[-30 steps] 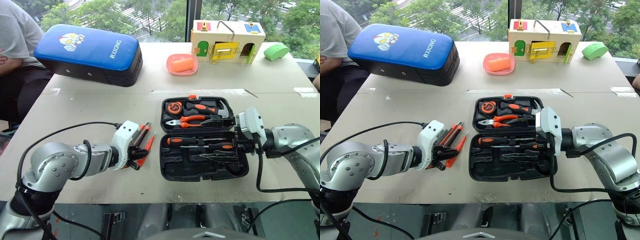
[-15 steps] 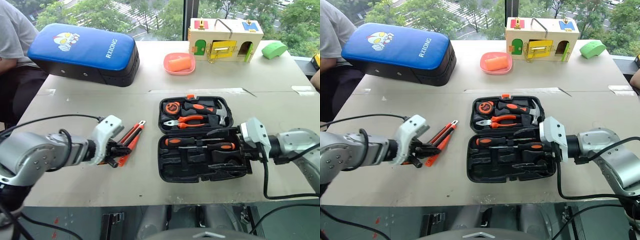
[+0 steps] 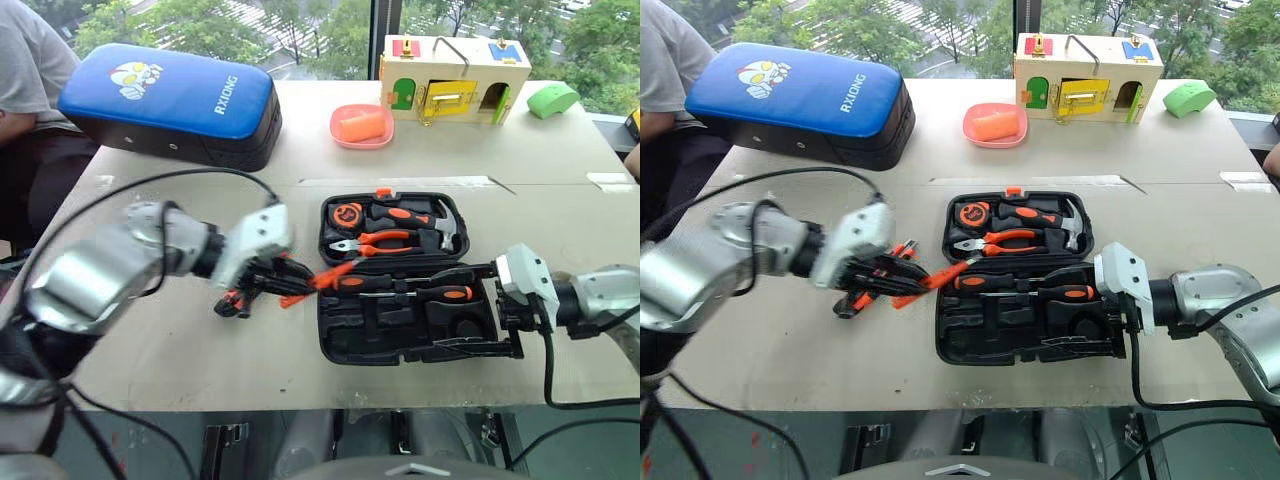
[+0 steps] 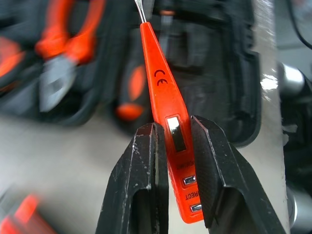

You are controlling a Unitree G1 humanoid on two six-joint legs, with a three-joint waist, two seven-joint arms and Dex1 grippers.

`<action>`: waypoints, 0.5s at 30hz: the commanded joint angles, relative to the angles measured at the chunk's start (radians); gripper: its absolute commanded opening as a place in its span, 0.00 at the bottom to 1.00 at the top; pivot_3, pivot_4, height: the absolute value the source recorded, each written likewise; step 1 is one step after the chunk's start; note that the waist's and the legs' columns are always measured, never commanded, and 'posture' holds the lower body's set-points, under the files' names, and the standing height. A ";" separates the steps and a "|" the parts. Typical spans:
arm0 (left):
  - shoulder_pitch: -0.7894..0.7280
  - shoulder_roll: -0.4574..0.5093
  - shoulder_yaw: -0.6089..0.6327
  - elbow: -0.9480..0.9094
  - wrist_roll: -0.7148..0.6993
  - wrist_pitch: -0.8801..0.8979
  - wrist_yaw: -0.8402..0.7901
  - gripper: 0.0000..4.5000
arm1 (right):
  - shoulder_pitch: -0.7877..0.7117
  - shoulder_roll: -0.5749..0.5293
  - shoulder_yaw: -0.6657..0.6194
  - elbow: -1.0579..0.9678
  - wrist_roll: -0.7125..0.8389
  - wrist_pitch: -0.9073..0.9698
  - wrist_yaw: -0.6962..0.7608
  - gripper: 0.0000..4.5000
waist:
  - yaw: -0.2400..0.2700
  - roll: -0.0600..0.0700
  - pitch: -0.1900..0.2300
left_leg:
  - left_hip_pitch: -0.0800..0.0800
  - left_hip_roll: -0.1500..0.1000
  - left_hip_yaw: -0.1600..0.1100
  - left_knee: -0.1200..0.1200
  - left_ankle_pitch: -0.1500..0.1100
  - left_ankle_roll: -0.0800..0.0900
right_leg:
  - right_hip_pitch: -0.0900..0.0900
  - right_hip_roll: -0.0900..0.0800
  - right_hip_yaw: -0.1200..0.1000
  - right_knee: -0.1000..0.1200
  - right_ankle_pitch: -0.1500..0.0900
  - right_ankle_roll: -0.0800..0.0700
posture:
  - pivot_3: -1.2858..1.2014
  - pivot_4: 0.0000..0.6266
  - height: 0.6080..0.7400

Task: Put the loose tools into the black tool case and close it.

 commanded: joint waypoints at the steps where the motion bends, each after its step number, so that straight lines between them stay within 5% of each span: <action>1: -0.099 -0.048 -0.094 0.036 0.109 -0.054 -0.119 0.11 | 0.021 -0.010 -0.032 -0.042 -0.001 -0.016 -0.007 1.00 | -0.001 -0.001 0.000 | 0.000 0.000 0.000 0.000 0.000 0.000 | 0.000 0.000 0.000 0.000 0.000 0.000 | 0.52 0.24 0.96; 15: -0.238 -0.291 -0.277 0.255 0.364 -0.154 -0.274 0.11 | 0.106 -0.015 -0.099 -0.168 0.031 0.054 -0.113 1.00 | 0.000 -0.001 0.001 | -0.001 0.001 -0.001 0.006 -0.001 0.002 | 0.001 0.001 -0.001 0.002 0.000 0.001 | 0.52 0.24 0.96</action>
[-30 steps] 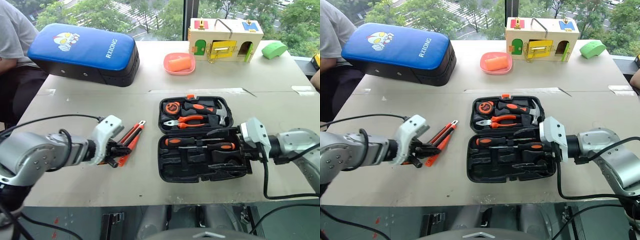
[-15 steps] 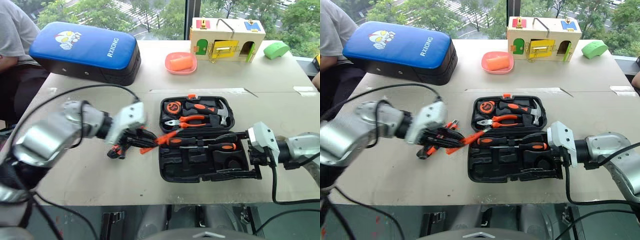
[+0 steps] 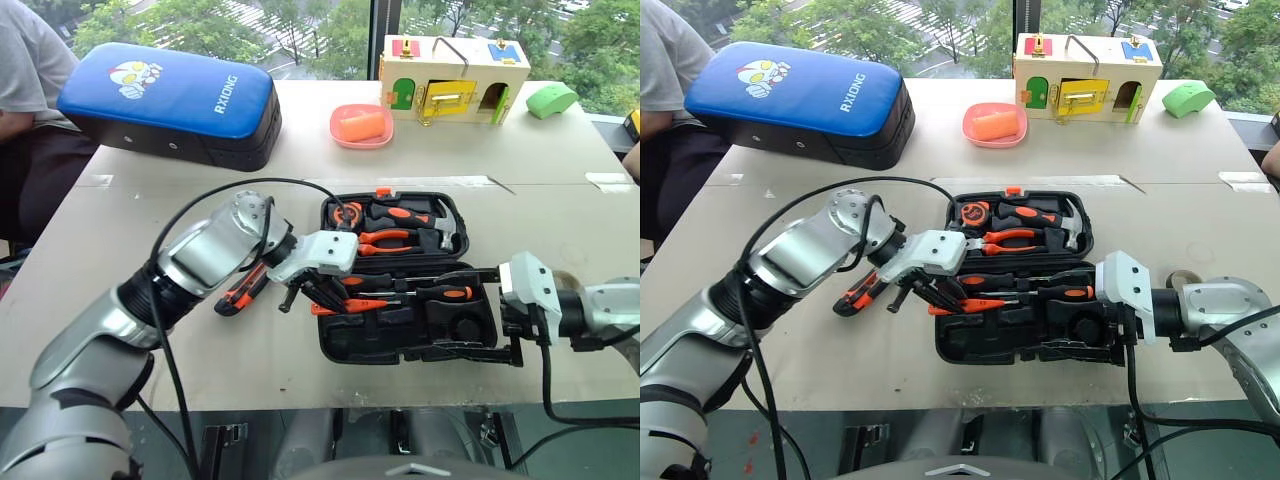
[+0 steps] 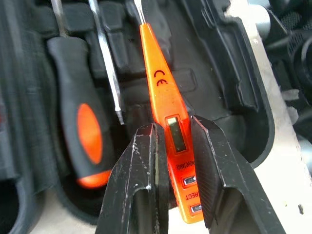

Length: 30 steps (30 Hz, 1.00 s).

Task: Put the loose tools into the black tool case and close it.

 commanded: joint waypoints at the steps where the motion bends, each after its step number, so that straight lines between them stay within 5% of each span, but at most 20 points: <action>1: -0.030 -0.048 -0.003 0.021 0.042 -0.012 -0.010 0.11 | 0.017 -0.011 -0.051 -0.060 0.033 0.014 -0.022 1.00 | 0.000 0.000 0.000 | 0.000 0.000 0.000 0.001 0.000 0.000 | 0.000 0.000 0.000 0.000 0.000 0.000 | 0.52 0.24 0.96; 10: -0.029 -0.117 -0.013 0.044 0.102 0.026 -0.009 0.11 | 0.008 -0.014 -0.075 -0.090 0.074 0.058 -0.062 1.00 | -0.001 0.000 0.000 | 0.000 0.000 -0.001 0.004 -0.001 0.001 | 0.001 0.000 -0.001 0.002 0.000 0.000 | 0.52 0.24 0.96; 25: 0.035 -0.093 0.022 -0.028 0.097 0.111 0.020 0.11 | -0.065 -0.002 -0.046 -0.056 0.090 0.072 -0.080 1.00 | -0.001 0.000 0.000 | 0.000 0.000 -0.001 0.005 -0.001 0.001 | 0.001 0.000 -0.001 0.002 0.000 0.000 | 0.52 0.24 0.96; 26: 0.036 -0.098 0.028 -0.029 0.094 0.114 0.025 0.34 | -0.067 -0.001 -0.045 -0.053 0.090 0.072 -0.079 1.00 | 0.000 0.000 0.000 | 0.000 0.000 -0.002 0.005 -0.001 0.001 | 0.001 0.000 -0.001 0.002 0.000 0.000 | 0.52 0.24 0.96; 30: 0.042 -0.103 0.071 -0.053 0.060 0.125 0.030 0.70 | -0.057 0.001 -0.043 -0.045 0.085 0.062 -0.069 1.00 | 0.001 0.000 0.000 | 0.000 0.000 -0.002 0.005 -0.001 0.001 | 0.001 0.000 -0.001 0.002 0.000 0.000 | 0.52 0.24 0.96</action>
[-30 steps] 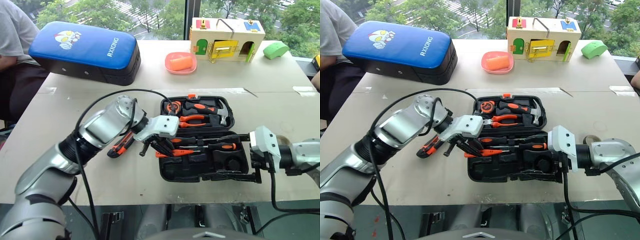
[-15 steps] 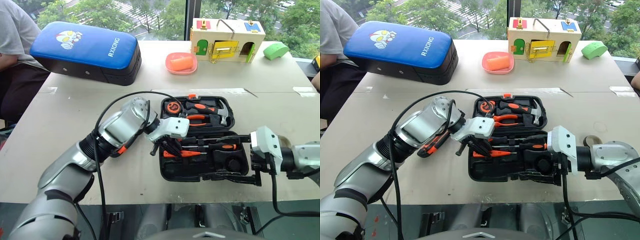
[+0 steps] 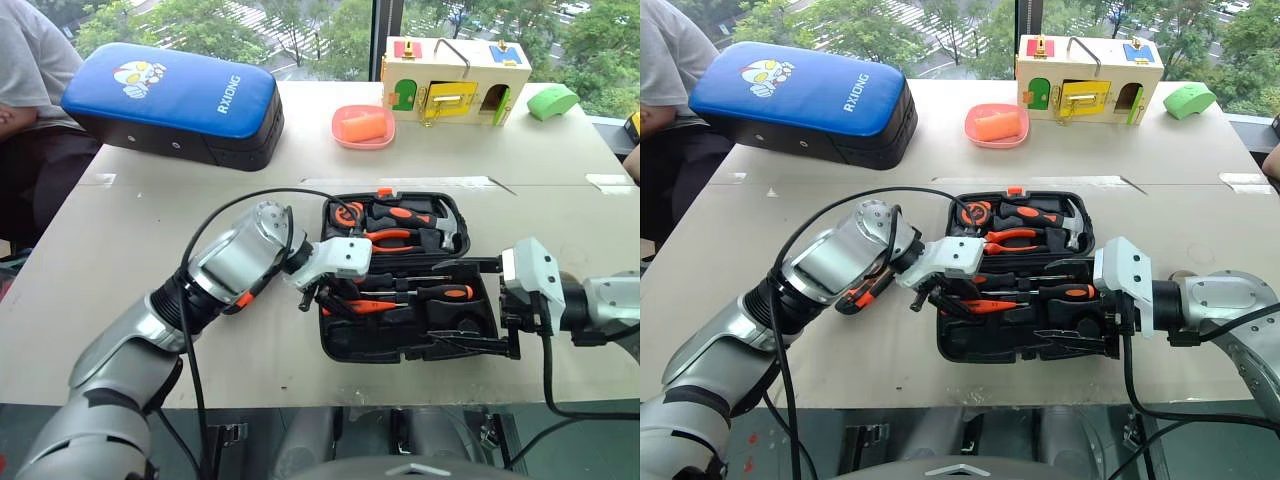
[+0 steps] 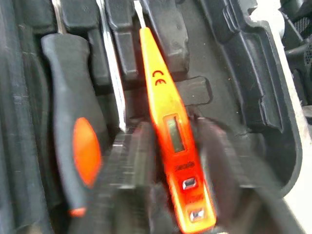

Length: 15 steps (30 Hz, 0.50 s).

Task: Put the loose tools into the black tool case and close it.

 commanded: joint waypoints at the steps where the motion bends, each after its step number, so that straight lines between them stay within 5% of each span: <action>1: -0.002 0.008 0.073 -0.061 -0.050 0.019 -0.001 0.81 | 0.007 0.003 -0.012 -0.007 -0.001 -0.025 0.009 1.00 | 0.000 0.000 0.000 | 0.000 0.000 0.000 0.000 0.000 0.000 | 0.000 0.000 0.000 0.000 0.000 0.000 | 0.52 0.24 0.96; 10: 0.056 0.126 0.260 -0.179 -0.231 0.067 -0.052 0.81 | 0.017 0.004 -0.004 -0.005 -0.002 -0.032 0.013 1.00 | -0.003 0.000 0.000 | 0.000 0.000 0.000 0.000 0.000 0.000 | 0.000 0.000 0.000 0.001 0.000 0.000 | 0.52 0.24 0.96; 14: 0.101 0.077 0.364 -0.163 -0.312 0.066 0.019 0.81 | 0.008 0.002 -0.003 -0.001 -0.001 -0.029 0.012 1.00 | 0.001 0.000 0.000 | 0.000 0.000 0.000 0.001 0.000 0.000 | 0.000 0.000 0.000 0.001 0.000 0.000 | 0.52 0.24 0.96; 15: 0.126 0.059 0.377 -0.153 -0.309 0.045 0.048 0.70 | 0.004 0.003 -0.001 0.001 -0.002 -0.028 0.011 1.00 | 0.001 0.000 0.000 | 0.000 0.000 0.000 0.001 0.000 0.000 | 0.000 -0.001 -0.001 0.001 0.000 0.000 | 0.52 0.24 0.96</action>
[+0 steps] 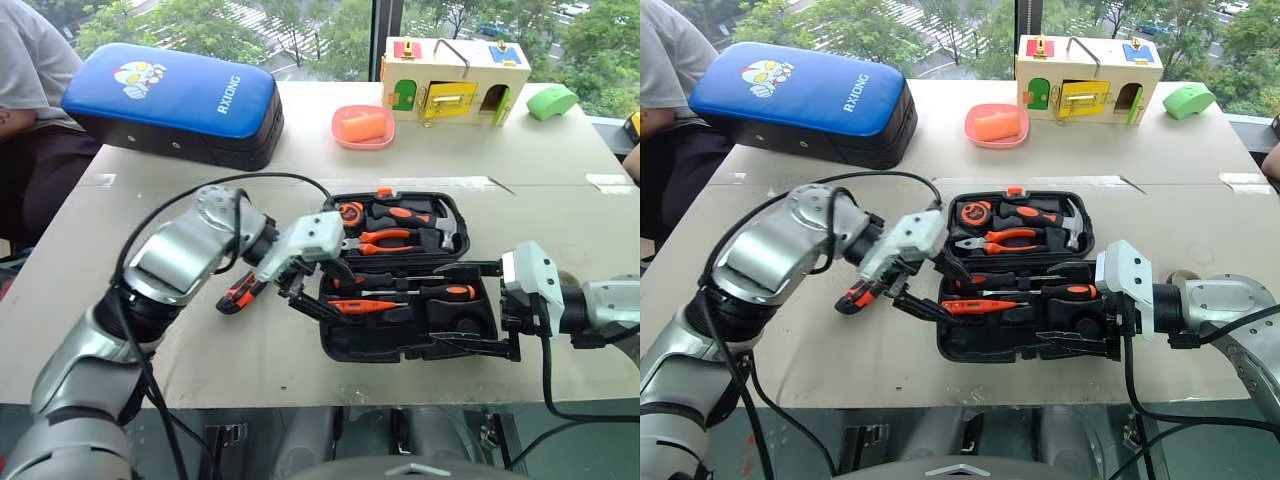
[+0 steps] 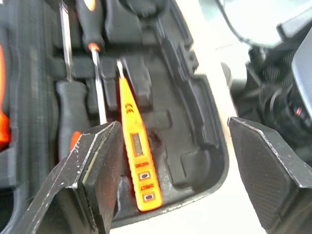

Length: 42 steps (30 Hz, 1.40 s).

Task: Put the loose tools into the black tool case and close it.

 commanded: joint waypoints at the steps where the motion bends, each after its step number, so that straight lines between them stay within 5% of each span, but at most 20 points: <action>1: 0.059 -0.057 0.073 0.005 -0.034 -0.050 0.083 0.65 | -0.021 0.001 -0.006 -0.011 0.007 -0.007 0.002 1.00 | -0.001 0.000 0.000 | 0.000 0.000 0.000 0.000 0.000 0.000 | 0.000 0.000 0.000 0.000 0.000 0.000 | 0.52 0.24 0.96; 4: 0.122 -0.056 0.063 0.013 -0.001 -0.110 0.105 0.31 | -0.028 0.000 -0.004 -0.004 0.004 -0.007 0.002 1.00 | -0.004 0.000 0.000 | 0.000 0.000 0.000 0.000 0.000 0.000 | 0.000 0.000 0.000 0.000 0.000 0.000 | 0.52 0.24 0.96; 5: 0.151 -0.052 0.057 0.008 0.009 -0.130 0.111 0.31 | -0.030 -0.001 -0.003 -0.002 0.002 -0.007 0.002 1.00 | -0.004 0.000 0.000 | 0.000 0.000 0.000 0.000 0.000 0.000 | 0.000 0.000 0.000 0.000 0.000 0.000 | 0.52 0.24 0.96; 8: 0.218 -0.040 0.037 -0.014 0.032 -0.177 0.128 0.02 | -0.031 -0.003 -0.006 0.005 -0.002 -0.009 0.003 1.00 | -0.004 0.000 0.000 | 0.001 0.000 0.001 -0.001 0.000 0.000 | 0.000 0.000 0.001 0.000 0.000 0.000 | 0.52 0.24 0.96; 27: 0.220 -0.071 -0.058 0.064 0.187 -0.247 0.220 0.01 | -0.012 0.004 -0.014 0.000 0.000 -0.014 -0.008 1.00 | -0.002 0.000 0.000 | 0.000 0.000 0.000 -0.001 0.000 0.000 | 0.000 0.000 0.001 0.001 0.000 0.000 | 0.52 0.24 0.96; 42: 0.187 -0.094 0.024 0.034 0.106 -0.207 0.222 0.01 | -0.016 0.007 -0.010 0.013 -0.007 -0.014 -0.008 1.00 | -0.002 0.000 0.000 | 0.000 0.000 0.000 0.000 0.000 0.000 | 0.000 0.000 0.001 0.001 0.000 0.000 | 0.52 0.24 0.96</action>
